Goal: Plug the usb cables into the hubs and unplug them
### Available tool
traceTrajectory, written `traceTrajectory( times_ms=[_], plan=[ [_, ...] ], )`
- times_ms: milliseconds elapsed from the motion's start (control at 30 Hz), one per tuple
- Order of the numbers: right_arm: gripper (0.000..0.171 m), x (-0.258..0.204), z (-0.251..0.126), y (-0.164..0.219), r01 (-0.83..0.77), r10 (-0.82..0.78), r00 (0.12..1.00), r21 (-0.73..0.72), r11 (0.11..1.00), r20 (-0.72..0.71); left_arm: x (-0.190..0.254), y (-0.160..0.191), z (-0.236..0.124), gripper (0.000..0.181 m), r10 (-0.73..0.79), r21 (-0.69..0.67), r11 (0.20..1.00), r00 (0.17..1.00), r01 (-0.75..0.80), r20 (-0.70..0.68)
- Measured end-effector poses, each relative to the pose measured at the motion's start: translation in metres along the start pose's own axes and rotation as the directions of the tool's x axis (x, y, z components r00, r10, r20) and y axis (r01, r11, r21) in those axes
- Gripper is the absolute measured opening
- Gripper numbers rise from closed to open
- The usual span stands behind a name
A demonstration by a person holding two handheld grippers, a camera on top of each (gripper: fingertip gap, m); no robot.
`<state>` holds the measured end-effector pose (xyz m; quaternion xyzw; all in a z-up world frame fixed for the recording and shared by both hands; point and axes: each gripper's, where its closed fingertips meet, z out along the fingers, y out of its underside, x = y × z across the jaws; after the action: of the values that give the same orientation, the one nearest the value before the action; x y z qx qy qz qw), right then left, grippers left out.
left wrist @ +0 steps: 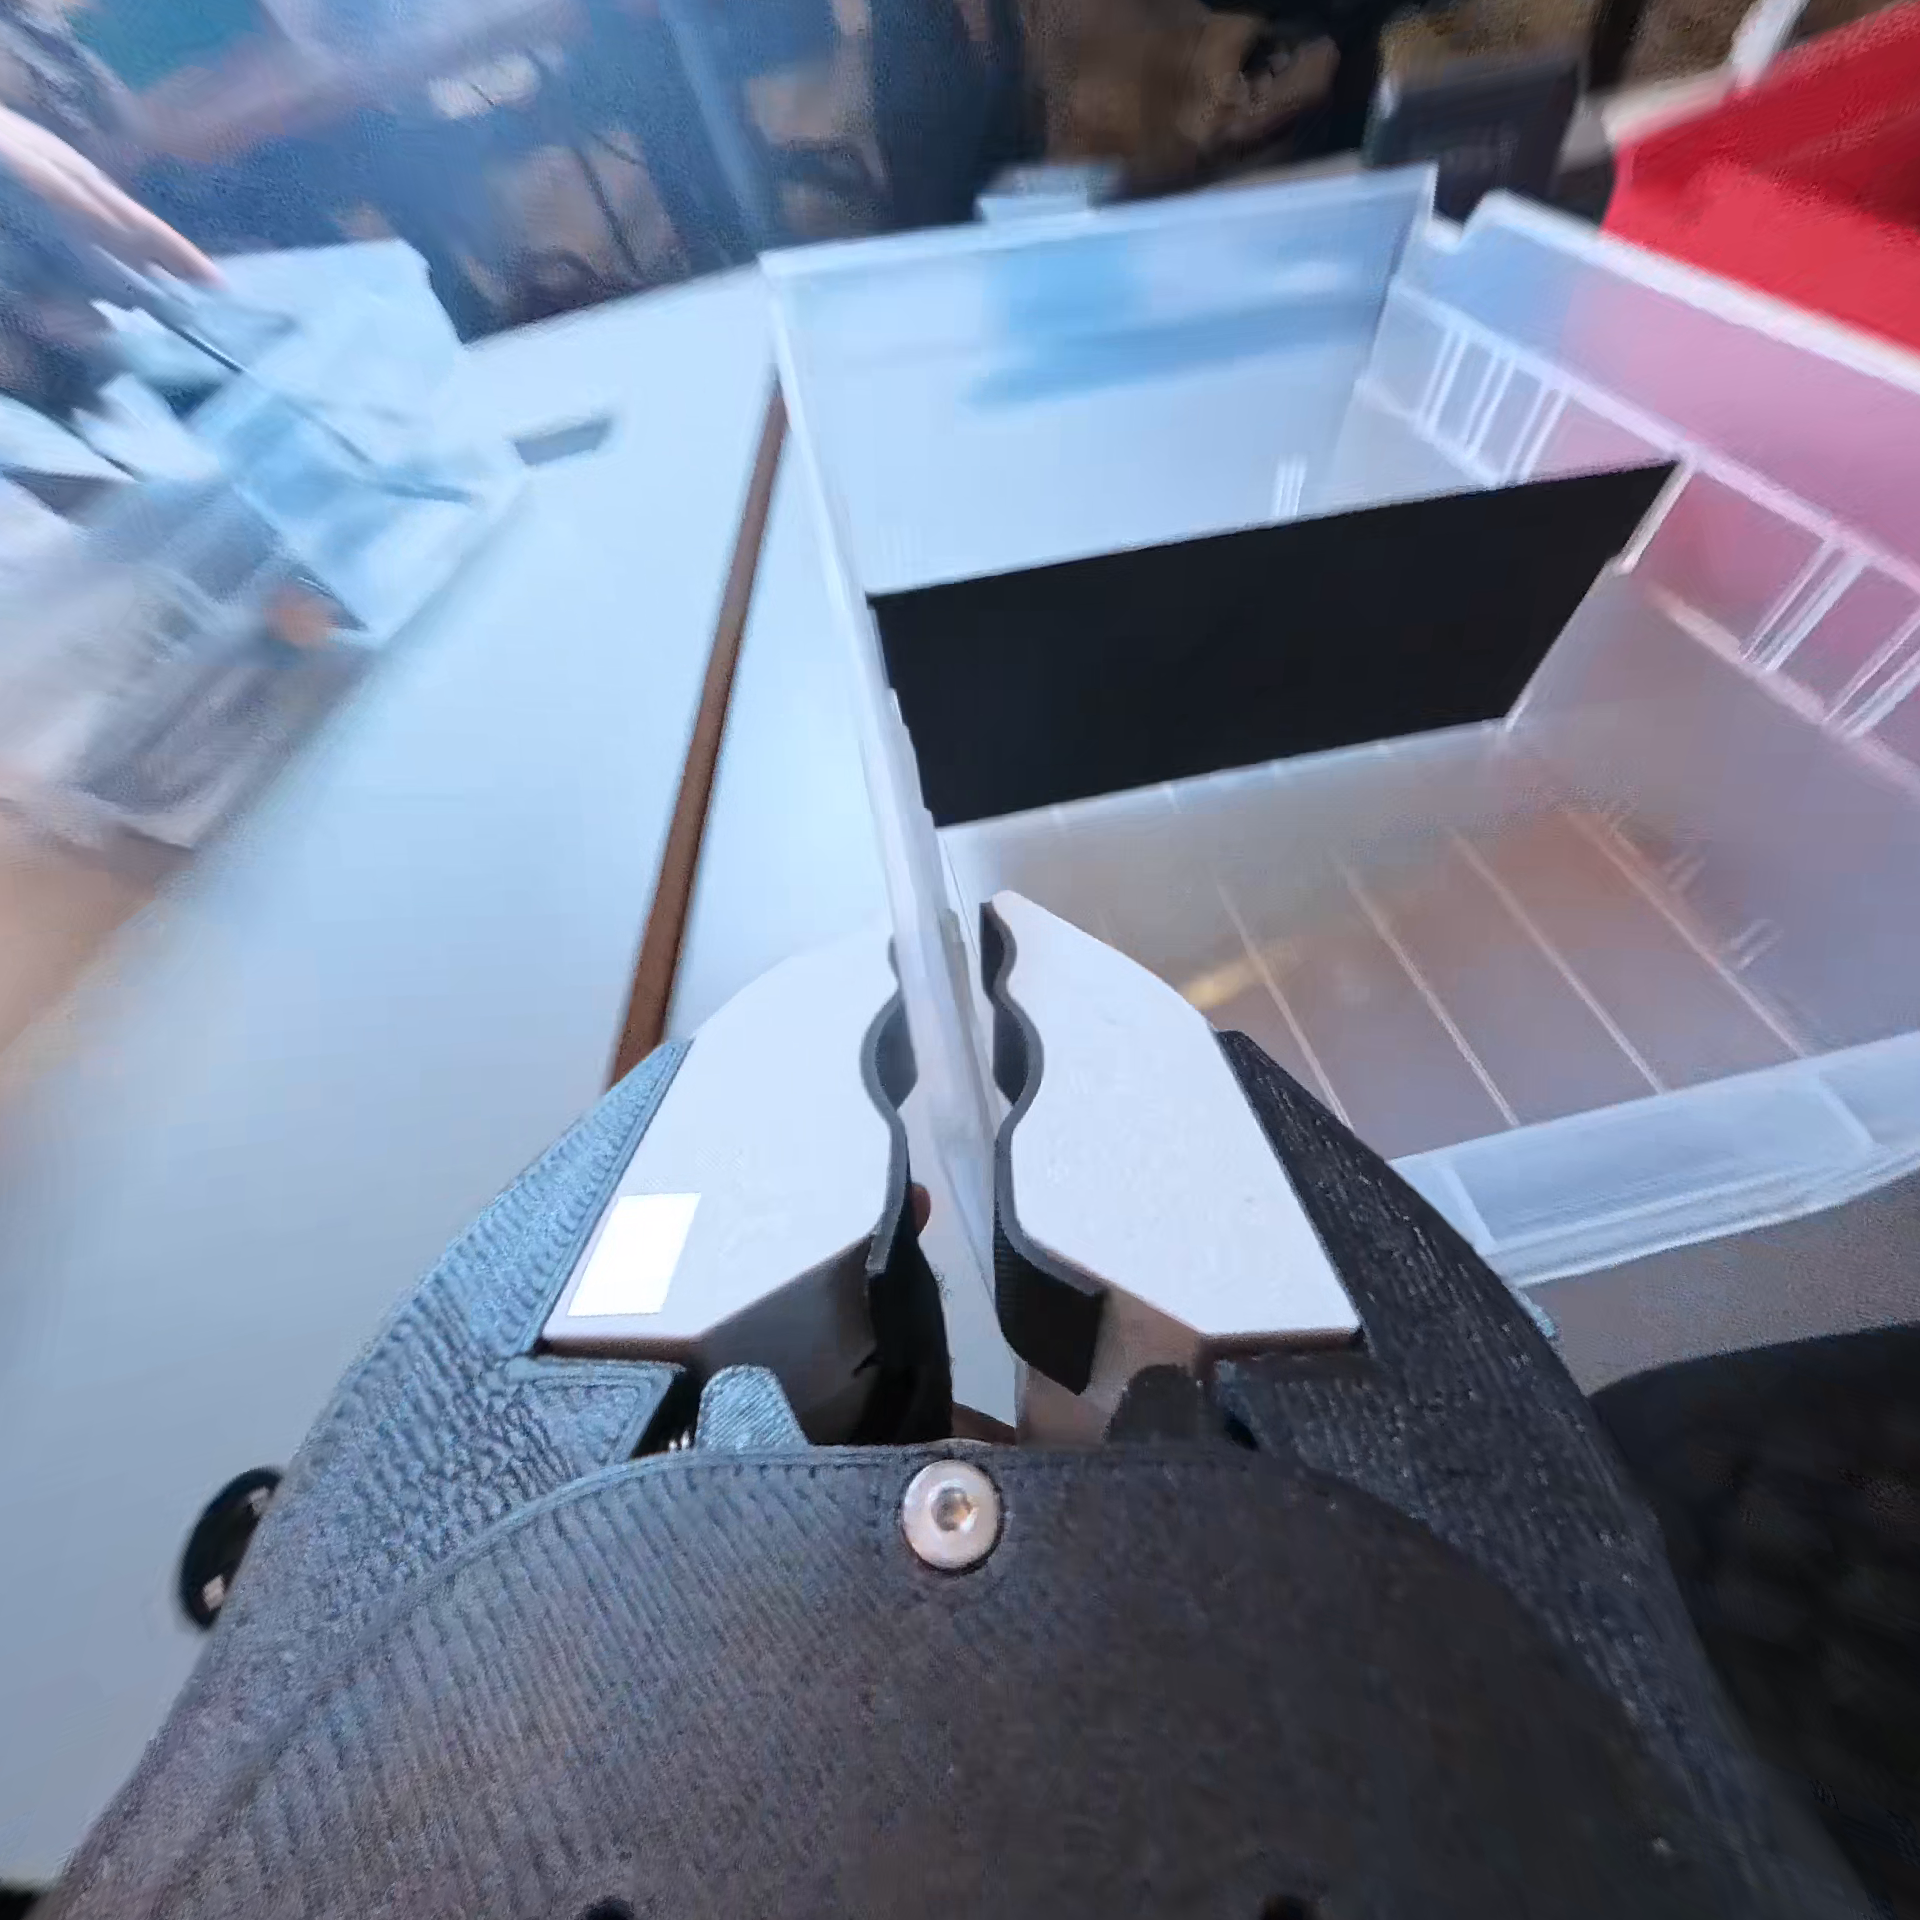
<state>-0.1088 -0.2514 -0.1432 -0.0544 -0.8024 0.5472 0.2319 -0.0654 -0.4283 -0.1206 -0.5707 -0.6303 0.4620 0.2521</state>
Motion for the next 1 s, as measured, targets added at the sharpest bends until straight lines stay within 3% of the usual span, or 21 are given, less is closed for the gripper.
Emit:
traceTrajectory(
  times_ms=[133, 200, 300, 400, 533, 733, 867, 1000],
  plan=[
    [0.021, 0.026, -0.035, -0.048, 0.005, 0.002, 0.999, 0.197, 0.98, -0.038, 0.006, -0.072, -0.057, 0.009, -0.068, 0.311, 0.949, 0.997, 0.055, 0.032],
    [0.021, 0.049, -0.064, -0.065, 0.086, -0.045, 0.989, 0.289, 0.953, -0.144, 0.026, -0.106, -0.079, 0.009, -0.034, 0.458, 0.889, 0.998, 0.007, 0.053],
    [0.018, 0.094, -0.123, -0.077, 0.212, -0.078, 0.936, 0.375, 0.902, -0.342, 0.079, -0.153, -0.103, 0.009, -0.015, 0.652, 0.758, 1.0, 0.003, 0.013],
    [0.017, 0.138, -0.189, -0.064, 0.289, -0.084, 0.869, 0.363, 0.886, -0.488, 0.149, -0.188, -0.109, 0.01, 0.031, 0.736, 0.676, 0.996, 0.042, -0.085],
    [0.016, 0.194, -0.27, -0.018, 0.288, -0.071, 0.767, 0.244, 0.926, -0.637, 0.259, -0.213, -0.087, 0.011, 0.08, 0.697, 0.701, 0.954, 0.153, -0.29],
    [0.014, 0.265, -0.363, 0.1, 0.071, -0.011, 0.672, 0.05, 0.996, -0.74, 0.435, -0.207, -0.032, 0.014, 0.137, 0.526, 0.827, 0.836, 0.199, -0.531],
    [0.014, 0.295, -0.394, 0.184, -0.09, -0.005, 0.644, -0.082, 0.993, -0.765, 0.519, -0.184, -0.003, 0.017, 0.172, 0.484, 0.858, 0.792, 0.173, -0.586],
    [0.016, 0.306, -0.404, 0.25, -0.236, -0.032, 0.625, -0.228, 0.945, -0.78, 0.566, -0.16, 0.012, 0.021, 0.194, 0.447, 0.885, 0.773, 0.127, -0.604]
  ],
)
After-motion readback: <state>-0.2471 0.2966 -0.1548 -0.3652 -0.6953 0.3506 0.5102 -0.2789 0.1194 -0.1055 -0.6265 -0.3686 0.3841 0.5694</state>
